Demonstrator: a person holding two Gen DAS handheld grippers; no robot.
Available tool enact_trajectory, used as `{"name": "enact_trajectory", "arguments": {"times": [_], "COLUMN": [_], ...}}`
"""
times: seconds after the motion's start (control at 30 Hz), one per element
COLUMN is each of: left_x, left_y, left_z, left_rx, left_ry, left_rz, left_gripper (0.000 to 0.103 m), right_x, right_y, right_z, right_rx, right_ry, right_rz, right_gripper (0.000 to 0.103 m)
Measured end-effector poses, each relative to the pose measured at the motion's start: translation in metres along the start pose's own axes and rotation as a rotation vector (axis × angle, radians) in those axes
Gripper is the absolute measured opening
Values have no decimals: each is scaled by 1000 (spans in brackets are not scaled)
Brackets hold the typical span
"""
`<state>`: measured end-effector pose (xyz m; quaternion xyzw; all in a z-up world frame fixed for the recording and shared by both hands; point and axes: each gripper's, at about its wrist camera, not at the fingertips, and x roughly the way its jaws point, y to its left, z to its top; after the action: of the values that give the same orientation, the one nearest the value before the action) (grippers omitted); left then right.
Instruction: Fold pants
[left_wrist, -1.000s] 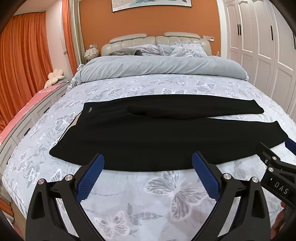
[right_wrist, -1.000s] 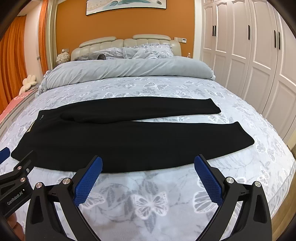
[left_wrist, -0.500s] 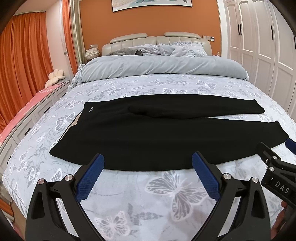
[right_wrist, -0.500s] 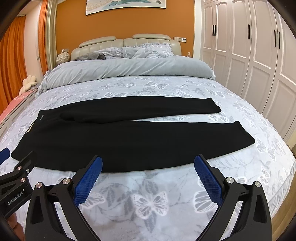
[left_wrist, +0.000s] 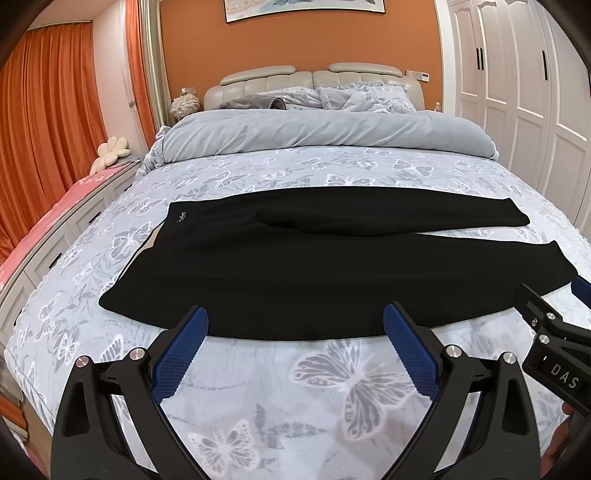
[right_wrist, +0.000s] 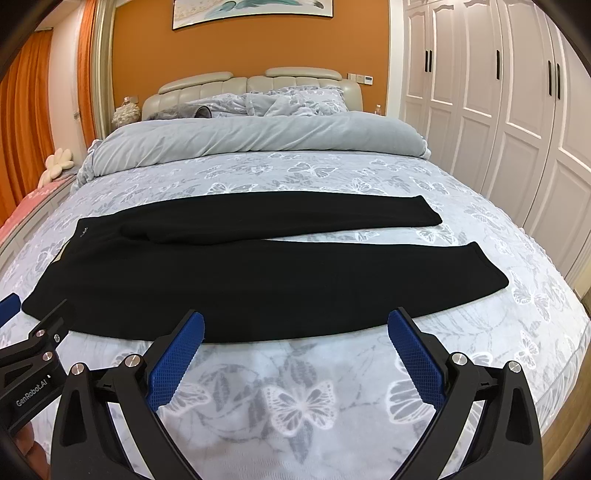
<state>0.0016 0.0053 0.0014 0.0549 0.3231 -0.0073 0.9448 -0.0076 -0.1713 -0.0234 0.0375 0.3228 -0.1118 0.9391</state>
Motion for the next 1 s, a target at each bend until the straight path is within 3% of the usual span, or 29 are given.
{"name": "enact_trajectory", "arguments": {"times": [1.0], "left_x": [3], "left_y": [4], "left_z": [-2], "left_rx": [-6], "left_ry": [5], "left_rz": [6], "left_gripper": [94], "right_x": [2], "right_y": [-1], "right_z": [-3], "right_rx": [-1], "right_ry": [4], "right_rz": [-1], "right_gripper": [98]}}
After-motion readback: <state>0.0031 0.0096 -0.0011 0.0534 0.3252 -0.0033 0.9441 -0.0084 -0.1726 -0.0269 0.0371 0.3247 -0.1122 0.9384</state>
